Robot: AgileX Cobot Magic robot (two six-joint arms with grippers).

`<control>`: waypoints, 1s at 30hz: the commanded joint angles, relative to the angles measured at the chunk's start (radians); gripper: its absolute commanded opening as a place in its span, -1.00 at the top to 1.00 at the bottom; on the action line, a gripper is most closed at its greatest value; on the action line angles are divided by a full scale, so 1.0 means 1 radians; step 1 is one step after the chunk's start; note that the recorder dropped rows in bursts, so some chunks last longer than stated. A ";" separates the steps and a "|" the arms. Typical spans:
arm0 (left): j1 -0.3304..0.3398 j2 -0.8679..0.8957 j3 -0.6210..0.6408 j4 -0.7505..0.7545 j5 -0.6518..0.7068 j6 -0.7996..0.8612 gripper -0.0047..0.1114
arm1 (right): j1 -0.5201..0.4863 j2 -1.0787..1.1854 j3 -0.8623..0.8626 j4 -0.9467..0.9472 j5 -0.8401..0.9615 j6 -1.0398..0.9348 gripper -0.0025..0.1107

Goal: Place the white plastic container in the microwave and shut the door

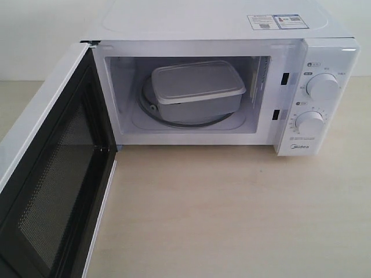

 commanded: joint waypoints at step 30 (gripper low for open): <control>-0.001 0.017 -0.006 -0.038 -0.272 0.045 0.84 | -0.003 -0.005 -0.001 -0.010 -0.005 0.004 0.96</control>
